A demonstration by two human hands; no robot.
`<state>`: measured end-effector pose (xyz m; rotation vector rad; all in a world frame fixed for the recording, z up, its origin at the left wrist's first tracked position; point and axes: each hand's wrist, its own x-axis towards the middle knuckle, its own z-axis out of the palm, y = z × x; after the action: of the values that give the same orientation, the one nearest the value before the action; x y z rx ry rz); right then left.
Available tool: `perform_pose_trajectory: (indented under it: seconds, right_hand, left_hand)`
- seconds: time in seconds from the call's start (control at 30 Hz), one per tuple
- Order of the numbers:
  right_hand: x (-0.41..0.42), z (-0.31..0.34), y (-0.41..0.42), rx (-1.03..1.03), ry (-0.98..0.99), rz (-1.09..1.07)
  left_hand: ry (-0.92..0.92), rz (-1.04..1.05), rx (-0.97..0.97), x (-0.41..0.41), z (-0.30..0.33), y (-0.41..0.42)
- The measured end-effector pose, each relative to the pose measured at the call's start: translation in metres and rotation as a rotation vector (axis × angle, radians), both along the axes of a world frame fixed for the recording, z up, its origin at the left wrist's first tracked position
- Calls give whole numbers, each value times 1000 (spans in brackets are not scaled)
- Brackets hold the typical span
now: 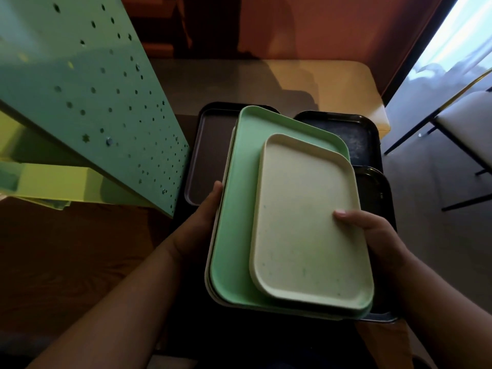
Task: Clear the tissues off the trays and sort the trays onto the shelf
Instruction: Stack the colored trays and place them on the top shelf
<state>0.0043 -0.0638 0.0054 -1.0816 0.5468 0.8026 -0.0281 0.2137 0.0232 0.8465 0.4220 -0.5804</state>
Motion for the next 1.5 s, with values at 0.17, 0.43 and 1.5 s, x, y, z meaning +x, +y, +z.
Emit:
perform_pose_trajectory:
  seconds: [0.17,0.43,1.5]
  right_hand:
    - [-16,-11,9,36,-43,-117]
    - [-24,-15,-1,-44,-33,-177]
    - [2,11,-28,-31,-174,-190]
  left_hand:
    - [-63,45,1318,30,-57,30]
    - [66,-534,1864,62,-111,28]
    - [-111,309,509,-5,-37,-15]
